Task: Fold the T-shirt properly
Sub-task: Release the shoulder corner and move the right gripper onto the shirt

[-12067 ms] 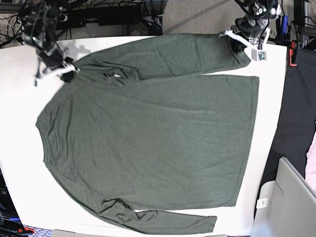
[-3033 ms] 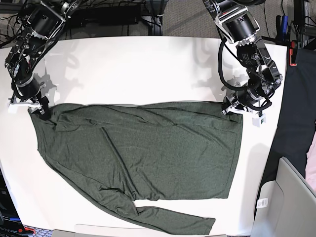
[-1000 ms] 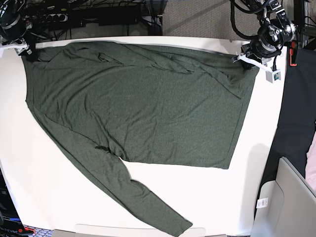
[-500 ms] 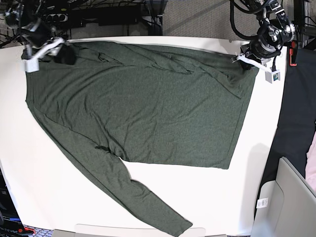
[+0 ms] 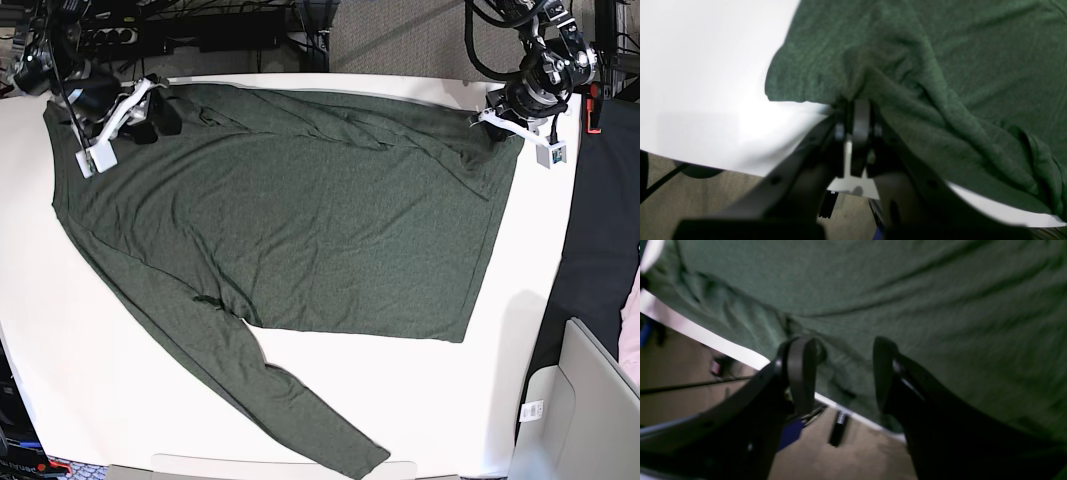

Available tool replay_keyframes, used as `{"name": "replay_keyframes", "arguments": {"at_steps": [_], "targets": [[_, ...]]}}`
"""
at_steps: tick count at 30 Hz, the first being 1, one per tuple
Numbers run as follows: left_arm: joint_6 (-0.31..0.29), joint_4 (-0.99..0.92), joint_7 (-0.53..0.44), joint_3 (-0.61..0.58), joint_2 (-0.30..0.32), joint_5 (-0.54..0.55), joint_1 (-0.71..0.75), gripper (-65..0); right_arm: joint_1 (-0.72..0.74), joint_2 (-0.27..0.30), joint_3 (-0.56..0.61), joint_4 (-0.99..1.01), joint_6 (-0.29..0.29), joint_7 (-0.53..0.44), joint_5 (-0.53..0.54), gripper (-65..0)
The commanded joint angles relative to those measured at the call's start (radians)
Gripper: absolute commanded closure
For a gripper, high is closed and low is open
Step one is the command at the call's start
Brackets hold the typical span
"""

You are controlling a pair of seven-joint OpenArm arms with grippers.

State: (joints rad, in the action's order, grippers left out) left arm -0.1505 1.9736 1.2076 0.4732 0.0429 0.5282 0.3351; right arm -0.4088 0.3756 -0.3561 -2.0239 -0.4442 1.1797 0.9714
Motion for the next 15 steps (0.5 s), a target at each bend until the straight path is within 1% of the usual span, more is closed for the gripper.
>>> {"name": "replay_keyframes", "arguments": {"at_steps": [1,4,8,11,15], "targets": [[-0.002,0.016,-0.008,0.002,0.008,0.007,-0.001,0.0,0.011,0.026,0.015,-0.016,-0.008,-0.019,0.01,-26.7],[-0.002,0.016,-0.008,0.002,0.008,0.007,-0.001,0.0,0.046,0.059,0.079,-0.016,-0.049,0.007,-0.019,-26.7],[-0.002,0.016,-0.008,0.002,0.008,0.007,-0.001,0.0,0.078,0.087,0.162,-0.024,-0.104,0.027,-0.049,-26.7],[-0.002,0.016,-0.008,0.002,0.008,0.007,-0.001,0.0,0.095,0.104,0.226,-0.027,-0.117,0.027,-0.093,-26.7],[-0.002,0.016,-0.008,0.002,0.007,0.007,-0.001,0.0,0.11,0.124,0.283,-0.028,-0.118,0.027,-0.102,-26.7]]}}
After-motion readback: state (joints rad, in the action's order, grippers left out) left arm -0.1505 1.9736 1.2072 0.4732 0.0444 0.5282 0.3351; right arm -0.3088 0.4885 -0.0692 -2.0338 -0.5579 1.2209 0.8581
